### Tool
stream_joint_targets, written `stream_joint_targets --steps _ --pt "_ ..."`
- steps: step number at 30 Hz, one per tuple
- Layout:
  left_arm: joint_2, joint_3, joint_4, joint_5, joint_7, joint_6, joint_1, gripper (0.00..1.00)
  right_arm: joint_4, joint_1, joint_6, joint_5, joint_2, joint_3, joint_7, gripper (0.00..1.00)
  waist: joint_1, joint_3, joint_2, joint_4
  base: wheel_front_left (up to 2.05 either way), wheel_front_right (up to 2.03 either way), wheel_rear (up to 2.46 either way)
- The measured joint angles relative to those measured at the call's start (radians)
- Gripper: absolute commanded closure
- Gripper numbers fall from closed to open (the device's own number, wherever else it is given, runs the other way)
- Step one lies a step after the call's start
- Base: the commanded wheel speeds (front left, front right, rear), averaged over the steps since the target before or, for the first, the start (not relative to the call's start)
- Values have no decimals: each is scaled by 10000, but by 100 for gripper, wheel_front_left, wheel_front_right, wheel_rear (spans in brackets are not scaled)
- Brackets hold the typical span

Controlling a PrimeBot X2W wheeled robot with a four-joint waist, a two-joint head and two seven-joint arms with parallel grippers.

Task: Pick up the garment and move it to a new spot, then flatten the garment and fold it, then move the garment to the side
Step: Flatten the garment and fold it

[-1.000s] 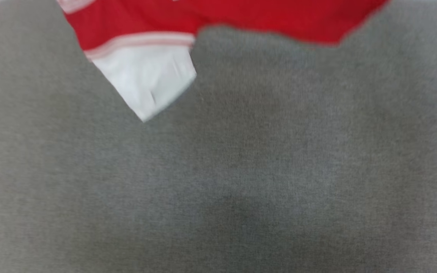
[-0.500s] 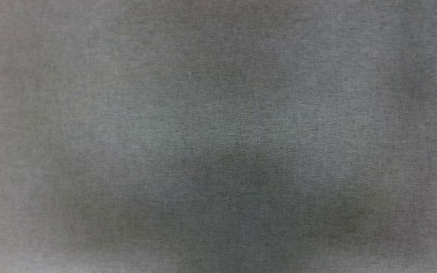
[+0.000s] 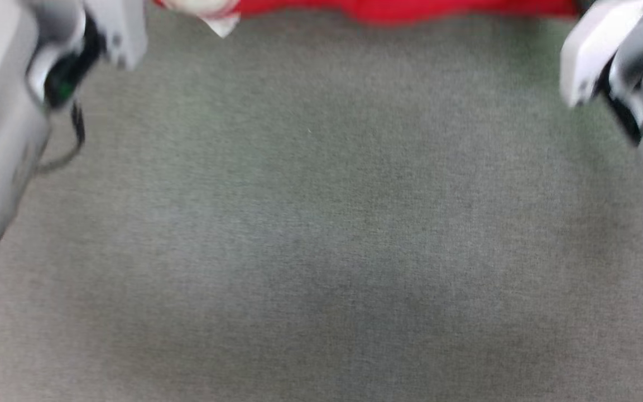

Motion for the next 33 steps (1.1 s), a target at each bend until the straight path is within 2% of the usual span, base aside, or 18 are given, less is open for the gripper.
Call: stream_joint_targets --steps 4,7,10,16,23,29,33 --pt "621 -362 -823 -1003 1095 0 1082 100 -1058 1264 0 1582 -476 681 1151 100 0 -510 0 101 0 0 0" --pt "1024 -571 -1432 -1361 1597 2 2049 100 -2190 2312 0 2681 -1116 1225 2059 100 0 -898 0 165 0 0 0" --pt "1480 -742 -2295 -1701 2011 290 3102 100 -3476 3339 0 3703 -1900 1593 2759 100 0 -1290 0 226 0 0 0" --pt "2721 -940 -4890 -2479 2303 1634 5511 100 -5568 5189 0 4901 -3438 1789 3893 100 0 -2009 0 350 0 0 0" --pt "4240 -1055 -7766 -3344 2098 3405 7926 100 -7534 7309 0 5781 -4445 1546 4976 100 0 -2517 0 508 0 0 0" --pt "5051 -1262 -9495 -4036 2050 4477 9361 100 -8962 8859 0 6182 -5300 1239 5810 100 0 -2661 0 622 0 0 0" --pt "5396 -1373 -10207 -4282 2063 4947 9866 100 -9722 9794 0 6525 -5664 930 6291 100 0 -2642 0 673 0 0 0"
